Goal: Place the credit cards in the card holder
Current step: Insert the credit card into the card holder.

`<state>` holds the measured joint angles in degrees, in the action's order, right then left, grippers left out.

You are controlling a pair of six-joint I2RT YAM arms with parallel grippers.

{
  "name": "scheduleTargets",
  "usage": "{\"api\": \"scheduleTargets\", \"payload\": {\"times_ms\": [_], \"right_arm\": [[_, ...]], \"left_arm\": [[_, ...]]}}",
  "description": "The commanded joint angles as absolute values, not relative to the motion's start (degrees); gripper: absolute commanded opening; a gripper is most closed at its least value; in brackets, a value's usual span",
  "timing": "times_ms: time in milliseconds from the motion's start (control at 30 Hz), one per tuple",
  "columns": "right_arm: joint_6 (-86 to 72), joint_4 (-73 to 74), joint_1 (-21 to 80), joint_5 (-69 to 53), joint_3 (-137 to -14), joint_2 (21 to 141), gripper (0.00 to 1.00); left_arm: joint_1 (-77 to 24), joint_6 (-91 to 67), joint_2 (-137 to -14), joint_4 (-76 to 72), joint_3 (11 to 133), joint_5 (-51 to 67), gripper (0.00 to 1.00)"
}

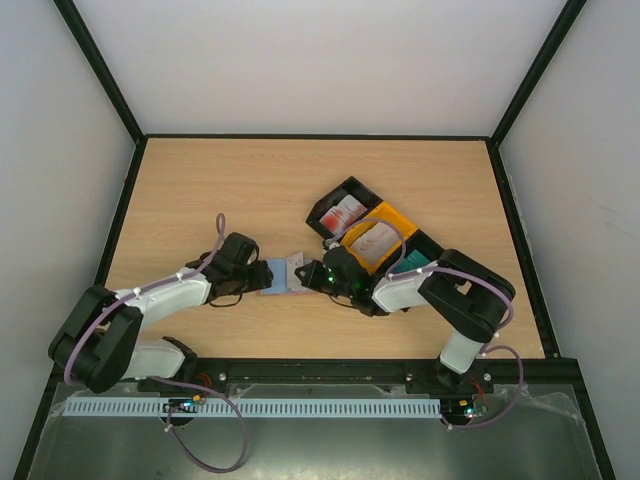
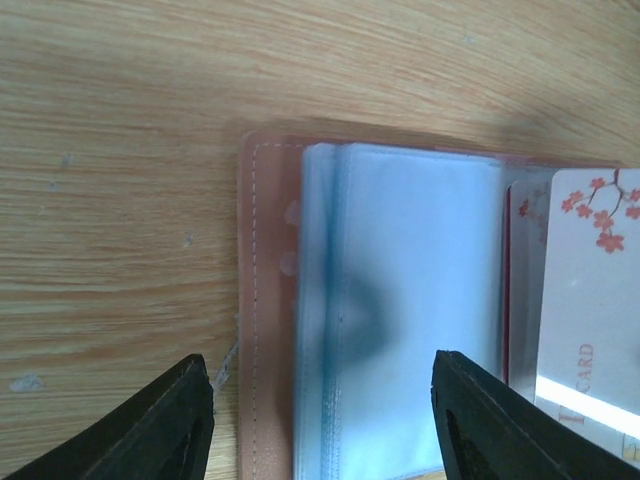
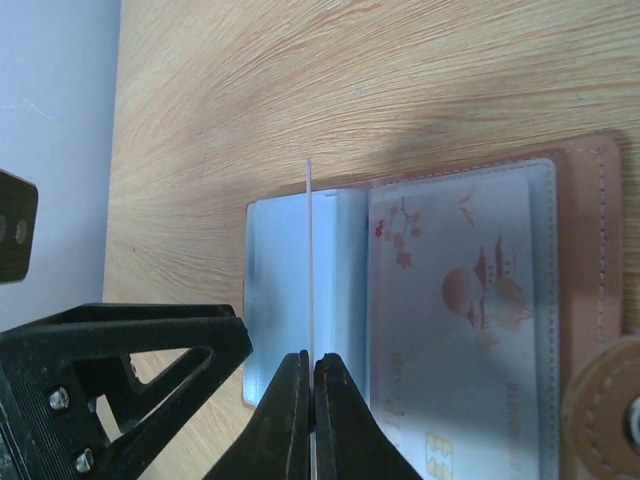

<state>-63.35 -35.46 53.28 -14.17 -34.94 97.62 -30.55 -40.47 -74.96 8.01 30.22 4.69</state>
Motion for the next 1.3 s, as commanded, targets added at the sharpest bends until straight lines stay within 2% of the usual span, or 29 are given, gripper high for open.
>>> {"api": "scheduleTargets", "payload": {"times_ms": [0,533,1267], "right_arm": [[-63.5,-39.5,53.5,-12.0,-34.4,99.9,0.02],[-67.5,-48.8,53.5,-15.5,-31.2,104.5,0.02],[-73.3,-57.4,53.5,-13.5,-31.3,110.8,0.02]], "left_arm": [[-30.3,-39.9,-75.5,7.3,28.7,4.5,0.60],[-30.3,-40.1,-80.7,6.1,28.5,4.6,0.40],[-31.2,-42.2,-78.2,3.3,25.0,7.0,0.39]]}}
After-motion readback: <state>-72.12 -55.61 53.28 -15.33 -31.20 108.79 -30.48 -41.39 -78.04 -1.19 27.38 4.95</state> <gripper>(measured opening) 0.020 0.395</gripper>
